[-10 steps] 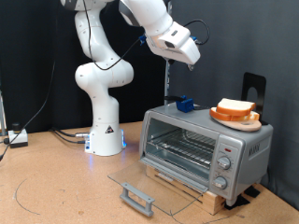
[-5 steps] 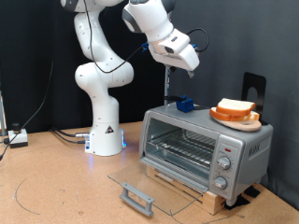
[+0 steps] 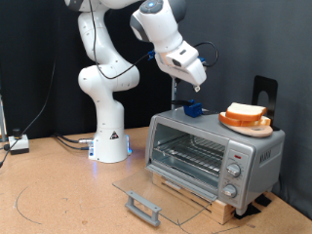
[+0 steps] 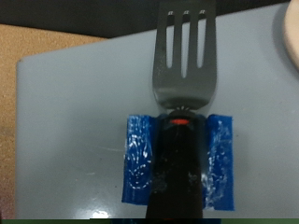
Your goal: Make a piece of toast with the oven
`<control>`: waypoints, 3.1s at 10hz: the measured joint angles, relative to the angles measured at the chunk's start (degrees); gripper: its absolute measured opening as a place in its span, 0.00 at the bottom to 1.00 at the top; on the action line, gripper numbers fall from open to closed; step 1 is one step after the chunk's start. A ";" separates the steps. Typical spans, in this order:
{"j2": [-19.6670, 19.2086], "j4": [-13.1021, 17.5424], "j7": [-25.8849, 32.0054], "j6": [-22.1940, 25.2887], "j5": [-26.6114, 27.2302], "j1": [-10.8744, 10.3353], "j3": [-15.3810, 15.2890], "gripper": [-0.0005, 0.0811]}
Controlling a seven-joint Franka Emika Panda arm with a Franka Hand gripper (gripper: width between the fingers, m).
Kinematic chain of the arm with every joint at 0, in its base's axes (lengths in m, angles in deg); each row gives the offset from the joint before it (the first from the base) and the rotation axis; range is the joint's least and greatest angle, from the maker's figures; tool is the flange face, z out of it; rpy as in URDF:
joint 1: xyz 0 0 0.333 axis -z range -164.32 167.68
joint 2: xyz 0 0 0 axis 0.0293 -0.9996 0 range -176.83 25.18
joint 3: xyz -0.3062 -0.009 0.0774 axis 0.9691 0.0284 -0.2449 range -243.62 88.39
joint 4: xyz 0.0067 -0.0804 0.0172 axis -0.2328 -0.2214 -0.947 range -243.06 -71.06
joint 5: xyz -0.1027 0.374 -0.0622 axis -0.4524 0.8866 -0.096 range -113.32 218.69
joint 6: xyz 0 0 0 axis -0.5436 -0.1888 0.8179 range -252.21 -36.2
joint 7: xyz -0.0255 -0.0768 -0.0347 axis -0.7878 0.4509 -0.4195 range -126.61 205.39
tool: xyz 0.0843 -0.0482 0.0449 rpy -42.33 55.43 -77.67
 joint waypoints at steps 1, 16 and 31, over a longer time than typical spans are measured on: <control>-0.30 -0.93 0.19 -1.13 0.00 -0.10 -0.80 1.00; -3.84 -6.62 6.48 -12.83 5.75 -3.04 -5.66 1.00; -4.04 -6.61 5.22 -13.71 6.11 -2.18 -6.17 0.59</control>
